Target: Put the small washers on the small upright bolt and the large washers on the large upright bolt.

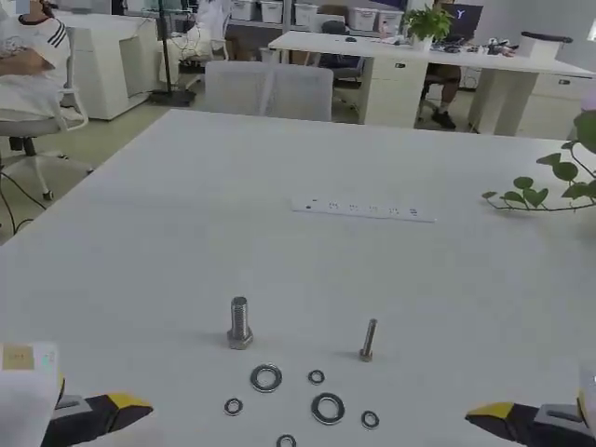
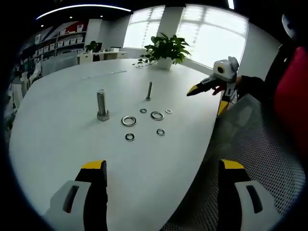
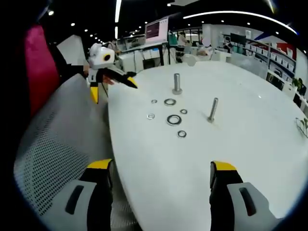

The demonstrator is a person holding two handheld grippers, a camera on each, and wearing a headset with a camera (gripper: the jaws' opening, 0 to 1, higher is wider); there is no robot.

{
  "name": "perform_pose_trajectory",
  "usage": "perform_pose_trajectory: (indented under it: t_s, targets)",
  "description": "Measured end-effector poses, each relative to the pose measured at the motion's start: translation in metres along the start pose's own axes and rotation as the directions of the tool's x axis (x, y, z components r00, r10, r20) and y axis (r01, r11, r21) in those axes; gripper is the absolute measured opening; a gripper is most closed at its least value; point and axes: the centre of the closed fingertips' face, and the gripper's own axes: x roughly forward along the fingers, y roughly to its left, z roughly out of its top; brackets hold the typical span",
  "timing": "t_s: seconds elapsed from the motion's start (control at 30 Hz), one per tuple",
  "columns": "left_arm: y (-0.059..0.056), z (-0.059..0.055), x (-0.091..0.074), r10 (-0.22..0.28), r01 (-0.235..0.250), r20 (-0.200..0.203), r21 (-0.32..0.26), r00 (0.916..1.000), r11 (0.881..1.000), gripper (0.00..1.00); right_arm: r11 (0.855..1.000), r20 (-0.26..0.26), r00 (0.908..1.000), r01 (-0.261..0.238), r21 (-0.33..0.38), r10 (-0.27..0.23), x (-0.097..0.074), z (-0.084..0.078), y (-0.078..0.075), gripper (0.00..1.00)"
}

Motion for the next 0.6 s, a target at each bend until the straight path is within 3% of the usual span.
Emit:
perform_pose_trajectory:
  t_s: [0.6]
  targets:
    - [-0.0014,-0.0009,-0.0007,-0.001,0.001,0.006,0.000,1.0000,1.000,0.96,1.000,-0.015,0.9999,-0.008,-0.016,0.008,0.0014,0.0014,0.0006,0.83]
